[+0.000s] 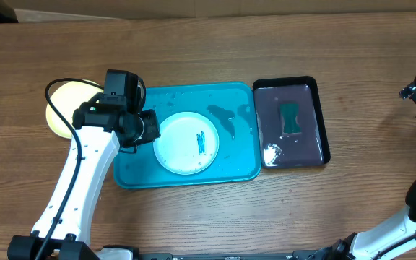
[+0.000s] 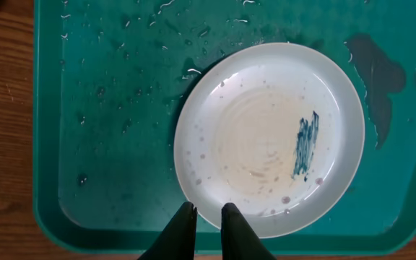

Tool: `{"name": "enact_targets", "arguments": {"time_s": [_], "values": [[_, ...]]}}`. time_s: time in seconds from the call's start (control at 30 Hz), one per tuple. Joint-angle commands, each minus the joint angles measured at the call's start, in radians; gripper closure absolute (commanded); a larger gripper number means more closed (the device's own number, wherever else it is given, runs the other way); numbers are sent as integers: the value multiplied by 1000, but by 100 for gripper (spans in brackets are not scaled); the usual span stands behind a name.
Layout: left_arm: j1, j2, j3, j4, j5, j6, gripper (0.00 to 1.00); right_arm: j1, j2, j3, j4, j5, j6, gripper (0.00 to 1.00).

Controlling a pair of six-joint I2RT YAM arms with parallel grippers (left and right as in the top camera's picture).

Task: Clean dirty plates on tray and stack at the side
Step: 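Hold the white plate's left rim steady with the left gripper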

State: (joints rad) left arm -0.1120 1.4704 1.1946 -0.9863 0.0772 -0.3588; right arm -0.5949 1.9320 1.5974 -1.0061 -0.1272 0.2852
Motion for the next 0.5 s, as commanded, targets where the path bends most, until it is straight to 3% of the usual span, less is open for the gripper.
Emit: {"name": "enact_targets", "arguments": {"time_s": [0.0,0.47], "values": [[-6,43,-25,17,-37,24,85,-1,-23,18,6,-5,3,0],[-6,239,-42,87,-36,83,80,-1,-23,18,6,-5,3,0]]}}
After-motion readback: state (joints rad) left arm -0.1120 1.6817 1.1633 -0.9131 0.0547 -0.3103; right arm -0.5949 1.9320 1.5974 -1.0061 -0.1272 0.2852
